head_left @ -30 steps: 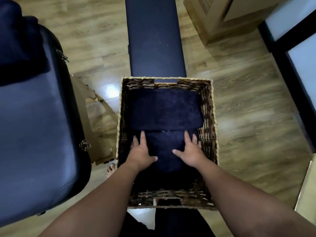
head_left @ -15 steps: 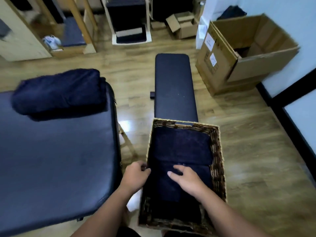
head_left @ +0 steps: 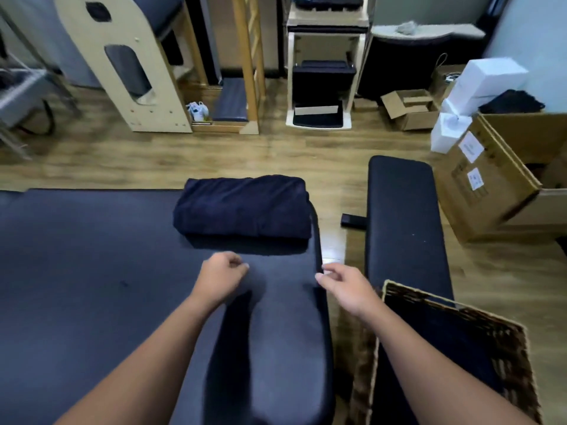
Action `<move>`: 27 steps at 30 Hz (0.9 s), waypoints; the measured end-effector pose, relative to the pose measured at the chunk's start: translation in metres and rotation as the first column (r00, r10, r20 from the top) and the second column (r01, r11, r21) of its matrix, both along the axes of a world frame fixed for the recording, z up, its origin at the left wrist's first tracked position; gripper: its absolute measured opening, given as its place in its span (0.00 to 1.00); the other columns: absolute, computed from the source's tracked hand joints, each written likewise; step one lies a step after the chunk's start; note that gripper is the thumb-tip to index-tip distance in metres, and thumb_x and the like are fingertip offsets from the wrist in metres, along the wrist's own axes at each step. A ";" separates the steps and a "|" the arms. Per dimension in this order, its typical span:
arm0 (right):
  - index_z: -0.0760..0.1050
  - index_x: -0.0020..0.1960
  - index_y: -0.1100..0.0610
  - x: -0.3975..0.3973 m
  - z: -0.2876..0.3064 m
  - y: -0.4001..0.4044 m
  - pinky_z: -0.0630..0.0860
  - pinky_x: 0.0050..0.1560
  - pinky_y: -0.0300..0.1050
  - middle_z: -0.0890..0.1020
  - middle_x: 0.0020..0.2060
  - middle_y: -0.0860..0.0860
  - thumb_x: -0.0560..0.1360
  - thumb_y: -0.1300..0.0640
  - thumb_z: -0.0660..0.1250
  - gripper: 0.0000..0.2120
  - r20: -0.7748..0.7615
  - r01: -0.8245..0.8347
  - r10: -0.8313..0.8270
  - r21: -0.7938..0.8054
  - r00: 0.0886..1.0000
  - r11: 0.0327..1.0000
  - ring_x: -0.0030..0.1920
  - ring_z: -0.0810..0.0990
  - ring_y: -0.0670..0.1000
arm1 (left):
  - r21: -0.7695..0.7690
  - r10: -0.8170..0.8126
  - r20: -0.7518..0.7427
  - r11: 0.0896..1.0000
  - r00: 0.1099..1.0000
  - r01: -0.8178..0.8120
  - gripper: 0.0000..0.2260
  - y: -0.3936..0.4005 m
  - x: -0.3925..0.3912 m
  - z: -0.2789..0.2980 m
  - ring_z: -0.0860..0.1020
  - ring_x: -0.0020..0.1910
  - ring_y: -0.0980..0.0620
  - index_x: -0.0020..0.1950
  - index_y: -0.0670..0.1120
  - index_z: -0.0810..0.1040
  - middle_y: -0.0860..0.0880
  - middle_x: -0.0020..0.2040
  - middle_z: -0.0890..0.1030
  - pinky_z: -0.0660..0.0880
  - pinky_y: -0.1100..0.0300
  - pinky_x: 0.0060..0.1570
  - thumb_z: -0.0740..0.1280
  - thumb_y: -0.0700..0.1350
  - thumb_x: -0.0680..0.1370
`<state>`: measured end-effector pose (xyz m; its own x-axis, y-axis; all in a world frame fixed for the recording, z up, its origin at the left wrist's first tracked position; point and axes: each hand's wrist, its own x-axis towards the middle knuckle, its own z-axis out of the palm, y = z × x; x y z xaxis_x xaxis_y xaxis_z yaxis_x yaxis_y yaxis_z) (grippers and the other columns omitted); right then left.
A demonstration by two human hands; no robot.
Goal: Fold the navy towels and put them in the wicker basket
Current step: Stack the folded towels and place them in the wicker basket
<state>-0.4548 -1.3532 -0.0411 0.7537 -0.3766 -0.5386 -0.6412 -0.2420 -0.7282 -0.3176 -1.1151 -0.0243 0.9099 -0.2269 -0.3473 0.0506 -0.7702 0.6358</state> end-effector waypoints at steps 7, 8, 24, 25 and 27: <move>0.71 0.73 0.51 0.127 0.010 0.016 0.71 0.64 0.47 0.76 0.63 0.50 0.76 0.43 0.69 0.27 0.150 0.117 -0.079 -0.264 0.986 0.957 0.65 0.75 0.53 | 0.134 -0.045 0.248 0.991 0.968 0.011 0.14 0.028 0.134 0.011 0.77 0.59 0.43 0.62 0.48 0.81 0.47 0.52 0.80 0.73 0.53 0.59 0.69 0.49 0.78; 0.69 0.75 0.50 0.143 0.010 0.015 0.70 0.66 0.49 0.74 0.66 0.51 0.76 0.42 0.68 0.29 0.143 0.123 -0.082 -0.309 0.986 0.943 0.68 0.73 0.55 | 0.186 -0.081 0.261 0.982 0.962 0.032 0.17 0.028 0.148 0.009 0.72 0.65 0.42 0.66 0.51 0.79 0.45 0.59 0.77 0.71 0.49 0.63 0.68 0.51 0.78; 0.48 0.81 0.38 0.218 -0.032 0.001 0.67 0.72 0.55 0.68 0.76 0.50 0.70 0.36 0.73 0.48 -0.150 -0.083 0.034 -0.333 0.988 0.939 0.75 0.64 0.59 | 0.198 -0.060 -0.022 0.978 0.998 0.063 0.38 0.009 0.195 -0.049 0.74 0.66 0.43 0.73 0.73 0.63 0.46 0.69 0.73 0.75 0.46 0.61 0.75 0.66 0.66; 0.49 0.81 0.40 0.213 -0.030 0.000 0.69 0.71 0.54 0.69 0.75 0.48 0.72 0.37 0.72 0.46 -0.152 -0.116 0.064 -0.359 0.986 0.926 0.74 0.67 0.58 | 0.199 -0.064 -0.020 0.978 0.998 0.067 0.38 0.008 0.190 -0.047 0.74 0.66 0.44 0.73 0.72 0.63 0.47 0.68 0.74 0.75 0.46 0.60 0.74 0.66 0.66; 0.51 0.81 0.42 0.200 -0.024 -0.003 0.71 0.68 0.51 0.70 0.74 0.47 0.74 0.39 0.71 0.44 -0.153 -0.147 0.095 -0.376 0.984 0.915 0.72 0.70 0.56 | 0.205 -0.072 -0.021 0.976 0.997 0.075 0.38 0.007 0.175 -0.045 0.73 0.67 0.45 0.74 0.69 0.65 0.47 0.67 0.76 0.75 0.47 0.60 0.75 0.65 0.66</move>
<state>-0.2551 -1.3558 -0.0654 0.7404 -0.4845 -0.4658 -0.6713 -0.5680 -0.4763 -0.1431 -1.1079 -0.0695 0.8883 -0.2154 -0.4057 -0.0035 -0.8865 0.4628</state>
